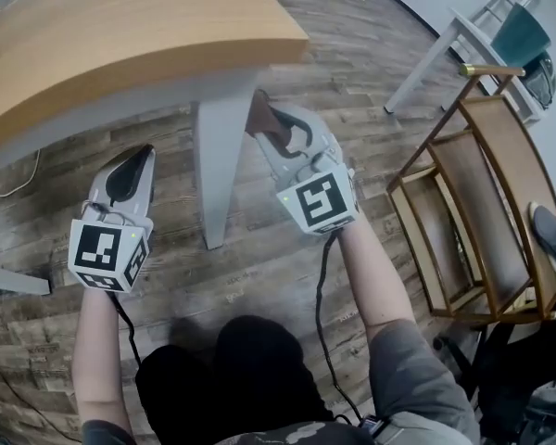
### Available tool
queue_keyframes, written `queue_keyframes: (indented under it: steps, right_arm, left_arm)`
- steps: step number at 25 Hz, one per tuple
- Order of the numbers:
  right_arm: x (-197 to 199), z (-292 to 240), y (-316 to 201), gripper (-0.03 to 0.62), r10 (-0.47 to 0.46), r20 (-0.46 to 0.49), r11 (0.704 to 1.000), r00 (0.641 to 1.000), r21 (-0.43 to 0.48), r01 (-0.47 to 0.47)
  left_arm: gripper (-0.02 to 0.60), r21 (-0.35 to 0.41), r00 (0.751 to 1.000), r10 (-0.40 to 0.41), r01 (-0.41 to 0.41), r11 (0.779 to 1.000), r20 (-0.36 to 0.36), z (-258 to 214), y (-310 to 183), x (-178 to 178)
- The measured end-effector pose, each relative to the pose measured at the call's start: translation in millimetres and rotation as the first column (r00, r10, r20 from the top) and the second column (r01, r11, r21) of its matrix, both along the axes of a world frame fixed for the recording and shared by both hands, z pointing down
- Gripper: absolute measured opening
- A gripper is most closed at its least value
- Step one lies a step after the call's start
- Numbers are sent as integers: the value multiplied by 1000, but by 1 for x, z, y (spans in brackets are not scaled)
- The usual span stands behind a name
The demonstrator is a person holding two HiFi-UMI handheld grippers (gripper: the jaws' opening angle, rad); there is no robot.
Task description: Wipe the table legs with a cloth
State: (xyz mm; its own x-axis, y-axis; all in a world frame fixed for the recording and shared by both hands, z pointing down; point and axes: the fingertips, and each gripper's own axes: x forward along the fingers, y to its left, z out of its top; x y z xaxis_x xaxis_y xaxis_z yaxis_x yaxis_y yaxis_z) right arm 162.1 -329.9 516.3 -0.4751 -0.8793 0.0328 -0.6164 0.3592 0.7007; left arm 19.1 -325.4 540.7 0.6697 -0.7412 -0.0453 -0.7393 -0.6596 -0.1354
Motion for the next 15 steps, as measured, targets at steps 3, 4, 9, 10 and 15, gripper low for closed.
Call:
queue_keyframes:
  steps: [3,4,9,10,15]
  right_arm:
    - [-8,-40,1,86,4,-45,997,999,78,0]
    - [-10,-51,2,86,-2,-44,995,999,99,7]
    - [-15,-64,6,86,-16,-70,989,997,143,26]
    - [-16,-57,8,86,-18,-75,991,997,134,28]
    - [-18,2,14,86,-23,-73,998,997,58,28]
  left_arm:
    - [18,40,1000,26,-26,999,2,-31,7,10]
    - [18,56,1000,29,-29,998,1,-40,8,12]
    - [19,82,999,-2,5,997,-38,-50,7,6]
    - [18,73,999,-9,12,997,-41,-43,6,6]
    - [18,-16,1000,-22,22,1000,-1,20,5,7]
